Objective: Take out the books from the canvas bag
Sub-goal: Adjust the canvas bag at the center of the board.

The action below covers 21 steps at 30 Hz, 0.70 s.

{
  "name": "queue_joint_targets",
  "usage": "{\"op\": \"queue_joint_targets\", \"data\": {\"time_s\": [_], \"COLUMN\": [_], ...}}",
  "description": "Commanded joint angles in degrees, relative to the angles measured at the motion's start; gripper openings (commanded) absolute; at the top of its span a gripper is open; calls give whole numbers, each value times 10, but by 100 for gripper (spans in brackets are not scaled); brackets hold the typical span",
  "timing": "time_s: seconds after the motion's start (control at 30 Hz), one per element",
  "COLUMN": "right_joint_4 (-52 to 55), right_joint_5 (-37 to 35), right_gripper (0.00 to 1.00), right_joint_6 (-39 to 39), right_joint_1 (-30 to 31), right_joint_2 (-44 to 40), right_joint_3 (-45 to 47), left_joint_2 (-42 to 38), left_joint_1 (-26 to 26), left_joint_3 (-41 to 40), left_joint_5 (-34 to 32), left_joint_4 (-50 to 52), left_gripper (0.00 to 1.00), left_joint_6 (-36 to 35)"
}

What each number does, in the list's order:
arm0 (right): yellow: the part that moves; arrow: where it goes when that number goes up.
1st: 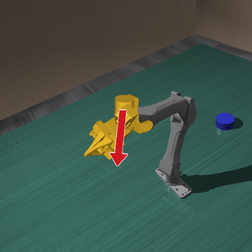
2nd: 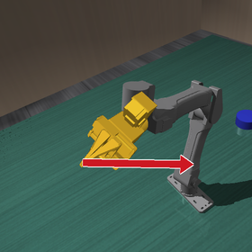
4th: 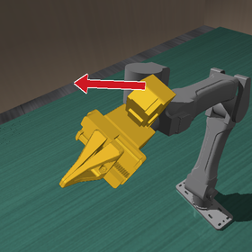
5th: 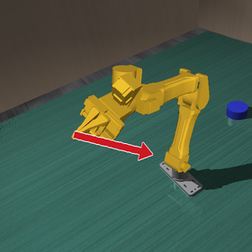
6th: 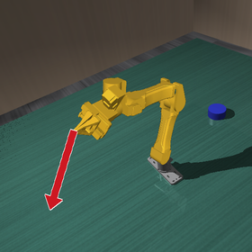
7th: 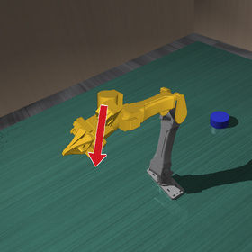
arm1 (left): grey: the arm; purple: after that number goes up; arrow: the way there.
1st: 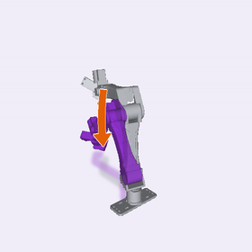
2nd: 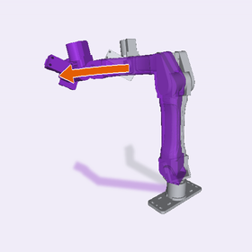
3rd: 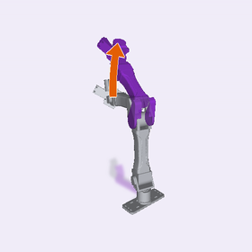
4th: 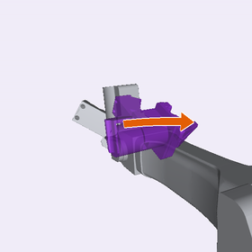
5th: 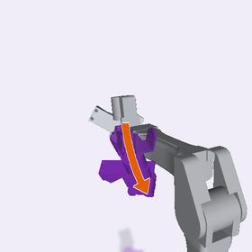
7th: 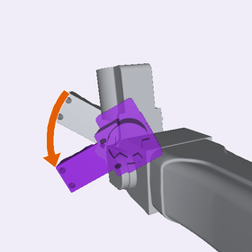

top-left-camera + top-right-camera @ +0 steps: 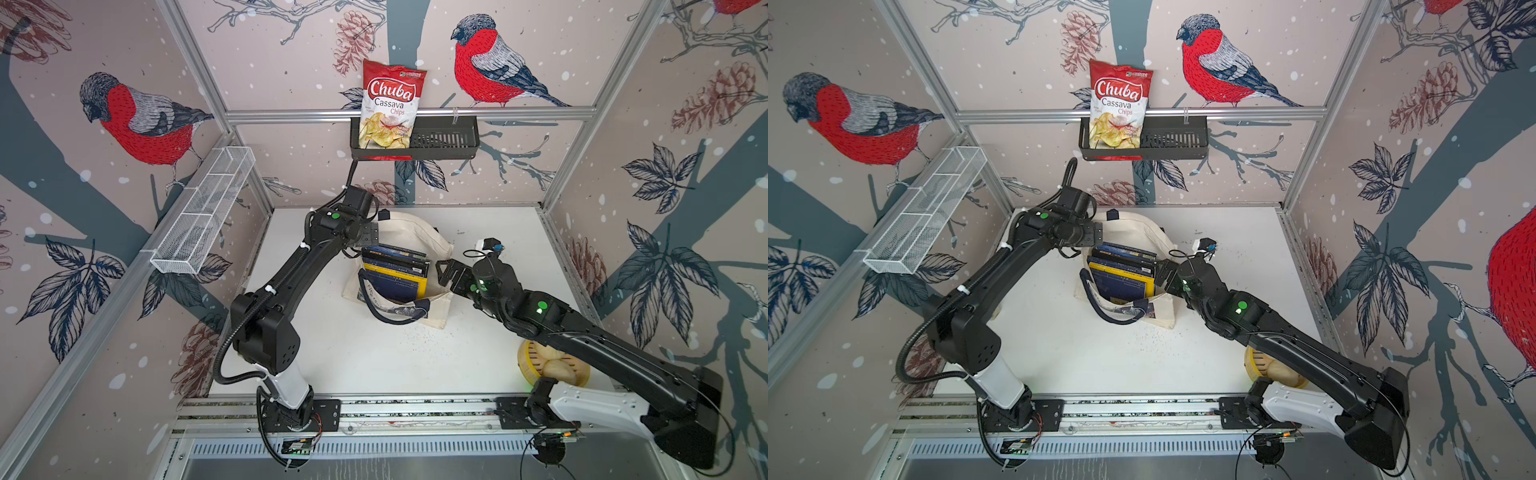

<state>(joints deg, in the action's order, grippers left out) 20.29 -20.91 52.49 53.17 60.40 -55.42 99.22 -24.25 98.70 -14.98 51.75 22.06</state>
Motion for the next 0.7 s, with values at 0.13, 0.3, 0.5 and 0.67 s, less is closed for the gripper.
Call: {"op": "queue_joint_targets", "data": {"time_s": [0.13, 0.3, 0.5, 0.67], "right_joint_4": [6, 7, -2, -12], "right_joint_5": [-18, -20, -16, -6], "right_gripper": [100, 100, 100, 100], "right_joint_6": [-7, -11, -14, -13], "right_joint_1": [11, 12, 12, 14], "right_joint_2": [-23, -33, -38, -35], "right_joint_3": [25, 37, 40, 41], "left_joint_2": [55, 47, 53, 70], "left_joint_1": [10, 14, 14, 15], "left_joint_3": [36, 30, 16, 45], "left_joint_5": [27, 34, 52, 57], "left_joint_4": [27, 22, 20, 24], "left_gripper": [83, 66, 58, 23], "left_joint_6": [-8, -15, -22, -26]}}
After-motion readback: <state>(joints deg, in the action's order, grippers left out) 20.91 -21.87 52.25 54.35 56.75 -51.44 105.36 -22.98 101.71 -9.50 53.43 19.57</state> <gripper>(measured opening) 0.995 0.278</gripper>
